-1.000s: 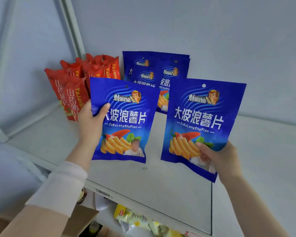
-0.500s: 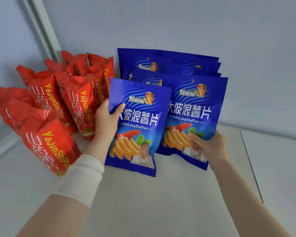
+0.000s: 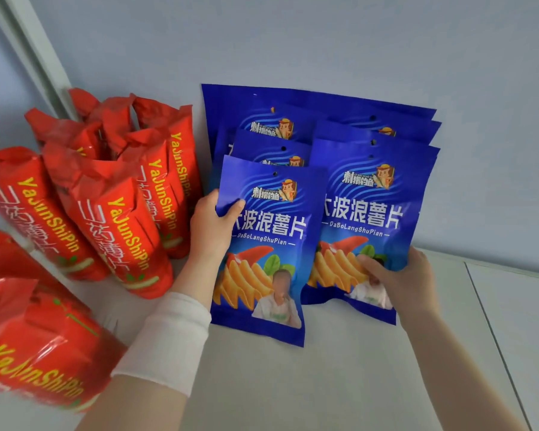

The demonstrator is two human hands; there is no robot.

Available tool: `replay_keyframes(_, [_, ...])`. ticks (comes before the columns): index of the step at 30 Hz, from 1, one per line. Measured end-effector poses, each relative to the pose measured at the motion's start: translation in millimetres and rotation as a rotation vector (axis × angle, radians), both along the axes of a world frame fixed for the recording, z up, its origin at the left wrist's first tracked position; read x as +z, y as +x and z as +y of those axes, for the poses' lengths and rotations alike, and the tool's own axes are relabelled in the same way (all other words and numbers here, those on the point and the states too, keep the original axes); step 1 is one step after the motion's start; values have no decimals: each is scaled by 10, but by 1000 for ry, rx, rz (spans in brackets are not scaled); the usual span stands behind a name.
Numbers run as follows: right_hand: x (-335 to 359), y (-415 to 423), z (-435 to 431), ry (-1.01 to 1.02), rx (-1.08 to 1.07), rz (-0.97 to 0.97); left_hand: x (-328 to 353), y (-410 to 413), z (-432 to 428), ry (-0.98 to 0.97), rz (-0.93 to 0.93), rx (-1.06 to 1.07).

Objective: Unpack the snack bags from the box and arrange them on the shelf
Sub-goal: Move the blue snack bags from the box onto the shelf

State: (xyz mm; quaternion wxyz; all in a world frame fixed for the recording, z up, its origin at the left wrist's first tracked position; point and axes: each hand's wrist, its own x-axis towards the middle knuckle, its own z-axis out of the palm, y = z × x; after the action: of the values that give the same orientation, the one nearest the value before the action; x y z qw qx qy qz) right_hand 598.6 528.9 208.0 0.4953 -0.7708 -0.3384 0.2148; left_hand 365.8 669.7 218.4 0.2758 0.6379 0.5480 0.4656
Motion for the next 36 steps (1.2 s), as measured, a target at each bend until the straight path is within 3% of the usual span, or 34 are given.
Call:
replay_keyframes(8, [-54, -7, 49, 36, -39, 28, 44, -29, 122, 48, -107, 106])
replay_keyframes(16, [16, -118, 109, 186, -63, -93, 156, 46, 185, 288, -215, 291])
replay_keyframes(23, [-75, -181, 137, 322, -84, 18, 65, 69, 179, 411, -62, 279])
replay_keyframes(30, [-57, -324, 100, 412, -88, 128, 77, 159, 104, 507, -42, 298])
replay_keyframes(36, [-175, -370, 108, 250, -94, -157, 33, 188, 85, 530, 117, 305])
